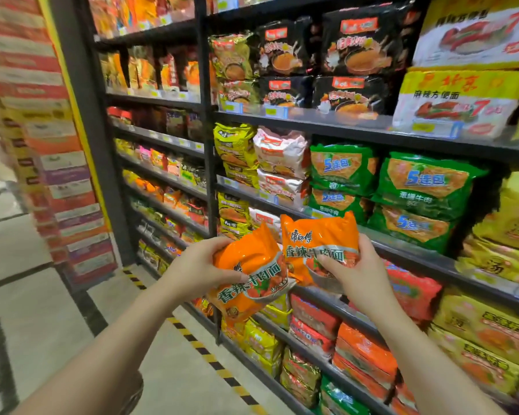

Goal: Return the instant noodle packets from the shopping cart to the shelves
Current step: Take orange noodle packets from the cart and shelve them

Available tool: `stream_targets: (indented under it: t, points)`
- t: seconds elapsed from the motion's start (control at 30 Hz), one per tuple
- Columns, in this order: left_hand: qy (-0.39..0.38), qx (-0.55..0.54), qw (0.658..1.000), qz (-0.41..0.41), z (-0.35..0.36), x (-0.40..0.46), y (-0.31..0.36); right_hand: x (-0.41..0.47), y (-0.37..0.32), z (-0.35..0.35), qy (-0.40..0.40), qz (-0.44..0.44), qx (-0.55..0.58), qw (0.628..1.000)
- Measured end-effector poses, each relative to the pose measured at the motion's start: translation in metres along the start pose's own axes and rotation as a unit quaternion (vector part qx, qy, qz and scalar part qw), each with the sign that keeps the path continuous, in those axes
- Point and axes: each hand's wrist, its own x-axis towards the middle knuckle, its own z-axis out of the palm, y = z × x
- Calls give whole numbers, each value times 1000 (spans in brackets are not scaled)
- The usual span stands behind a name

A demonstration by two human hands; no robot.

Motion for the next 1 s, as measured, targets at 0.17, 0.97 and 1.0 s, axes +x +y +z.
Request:
stream_targets:
  t: [0.17,0.97,1.0]
  points:
    - [28,14,999,-34,-34,30,-37,61,-2,61,-43,-12,56,997]
    - [207,97,962,-153,-309,221,-294,379,-65,500,-204,-134,70,967]
    - [204,93,962,-152,-325,228,-310,387,-69,521,-199,-134,74,968]
